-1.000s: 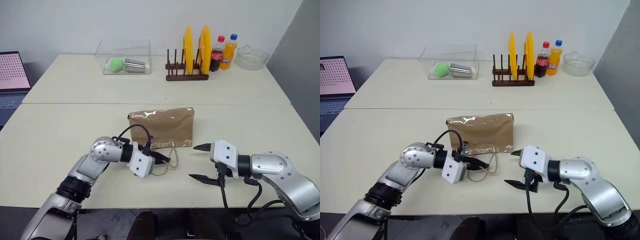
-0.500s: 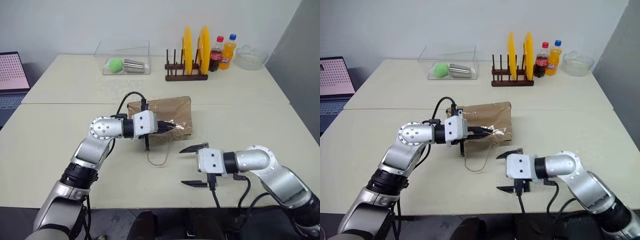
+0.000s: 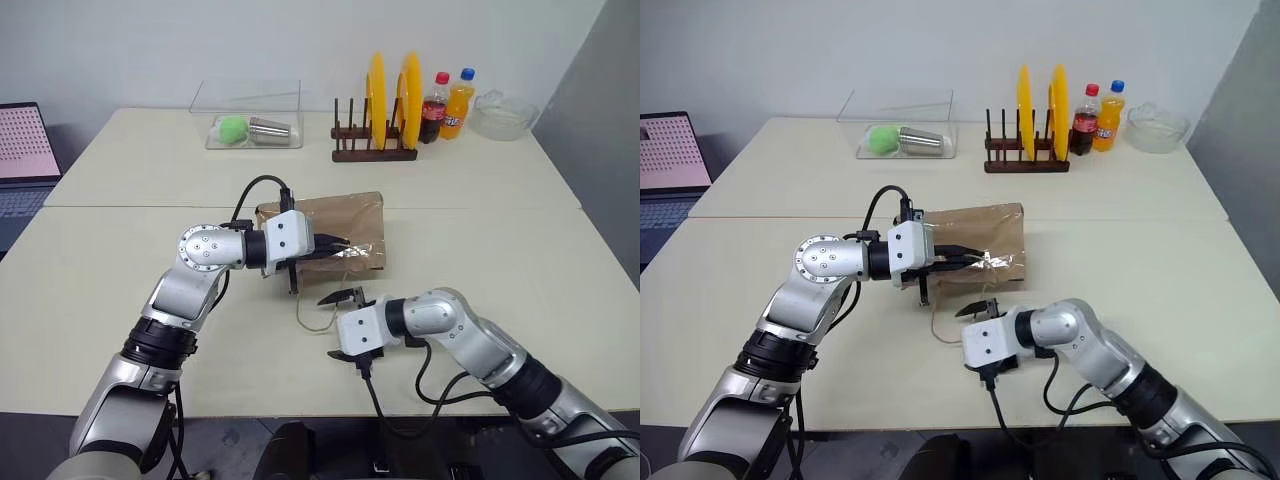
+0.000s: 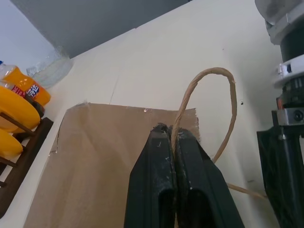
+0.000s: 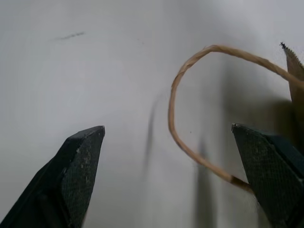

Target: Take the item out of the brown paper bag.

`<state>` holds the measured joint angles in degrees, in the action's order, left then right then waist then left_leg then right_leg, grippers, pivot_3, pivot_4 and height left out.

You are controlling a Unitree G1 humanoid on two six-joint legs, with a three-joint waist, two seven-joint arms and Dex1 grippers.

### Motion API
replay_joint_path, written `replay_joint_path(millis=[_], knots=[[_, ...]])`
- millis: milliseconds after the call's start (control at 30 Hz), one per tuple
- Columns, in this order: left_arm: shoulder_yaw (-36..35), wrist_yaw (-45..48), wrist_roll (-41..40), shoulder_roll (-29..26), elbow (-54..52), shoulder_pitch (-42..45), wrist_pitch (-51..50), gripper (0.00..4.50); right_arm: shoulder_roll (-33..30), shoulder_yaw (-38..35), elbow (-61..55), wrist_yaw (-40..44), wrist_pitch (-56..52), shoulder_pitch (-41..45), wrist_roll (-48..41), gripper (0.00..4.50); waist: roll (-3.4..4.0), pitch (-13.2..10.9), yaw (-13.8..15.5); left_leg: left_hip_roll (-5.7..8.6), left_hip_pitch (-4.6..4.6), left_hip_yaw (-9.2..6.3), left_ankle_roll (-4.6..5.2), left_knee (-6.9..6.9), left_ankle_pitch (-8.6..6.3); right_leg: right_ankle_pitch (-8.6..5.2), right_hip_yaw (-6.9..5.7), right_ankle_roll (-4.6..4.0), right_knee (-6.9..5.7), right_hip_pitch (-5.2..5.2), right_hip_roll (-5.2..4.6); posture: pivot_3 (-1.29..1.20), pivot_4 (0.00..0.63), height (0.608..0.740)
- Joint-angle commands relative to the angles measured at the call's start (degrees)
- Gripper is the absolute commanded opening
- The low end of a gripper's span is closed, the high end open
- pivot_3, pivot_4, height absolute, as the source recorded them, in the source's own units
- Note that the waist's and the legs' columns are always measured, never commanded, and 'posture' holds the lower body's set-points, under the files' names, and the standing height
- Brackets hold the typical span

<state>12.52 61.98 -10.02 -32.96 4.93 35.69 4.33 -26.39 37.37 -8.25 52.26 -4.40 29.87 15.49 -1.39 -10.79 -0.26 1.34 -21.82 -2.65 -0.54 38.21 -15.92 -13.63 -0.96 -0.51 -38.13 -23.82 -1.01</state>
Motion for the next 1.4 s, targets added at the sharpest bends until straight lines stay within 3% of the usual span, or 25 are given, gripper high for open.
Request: replay_joint_path(millis=[33, 300, 333, 833, 1400], knots=[[-1.7, -0.2, 0.0, 0.1, -0.4, 1.7, 1.3, 0.00, 0.8, 0.0, 0.2, -0.9, 1.1, 0.2, 2.2, 3.19, 0.00, 0.0, 0.0, 0.00, 0.00, 0.00, 0.00, 0.00, 0.00, 0.00, 0.00, 0.00, 0.00, 0.00, 0.00, 0.00, 0.150, 0.740], [-2.2, -0.8, 0.7, 0.3, 1.2, 2.8, 1.9, 0.00, 1.9, -0.6, 0.7, -0.1, -0.7, -0.5, 4.0, 0.21, 0.00, 0.0, 0.0, 0.01, 0.00, 0.00, 0.00, 0.01, 0.00, 0.00, 0.00, 0.00, -0.01, 0.00, 0.00, 0.00, 0.150, 0.740], [-2.2, -1.2, 1.1, 0.4, 1.9, 3.5, 1.8, 0.00, 2.0, -0.5, 1.1, 0.0, -1.1, -0.5, 4.2, 0.02, 0.00, 0.0, 0.0, 0.01, 0.00, 0.00, 0.00, 0.01, 0.00, 0.00, 0.00, 0.00, -0.01, 0.00, 0.00, 0.00, 0.150, 0.740], [-3.8, -10.1, 4.5, 5.1, 14.9, 20.3, -10.6, 0.00, 1.7, 3.5, 7.5, 1.3, 1.4, -2.6, 9.8, 0.02, -0.07, 0.1, 0.0, 0.02, 0.04, -0.02, 0.00, 0.07, 0.00, 0.00, -0.04, 0.01, -0.04, 0.07, 0.01, 0.00, 0.150, 0.740], [-4.6, -12.9, 8.1, 7.7, 35.1, 35.4, -5.4, 0.00, 0.7, 4.2, 8.0, 3.1, 3.3, -5.1, 12.6, 0.02, -0.05, 0.2, 0.0, 0.06, 0.40, -0.02, -0.05, 0.02, 0.02, -0.18, -0.02, 0.31, 0.02, 0.42, -0.01, 0.00, 0.150, 0.740]])
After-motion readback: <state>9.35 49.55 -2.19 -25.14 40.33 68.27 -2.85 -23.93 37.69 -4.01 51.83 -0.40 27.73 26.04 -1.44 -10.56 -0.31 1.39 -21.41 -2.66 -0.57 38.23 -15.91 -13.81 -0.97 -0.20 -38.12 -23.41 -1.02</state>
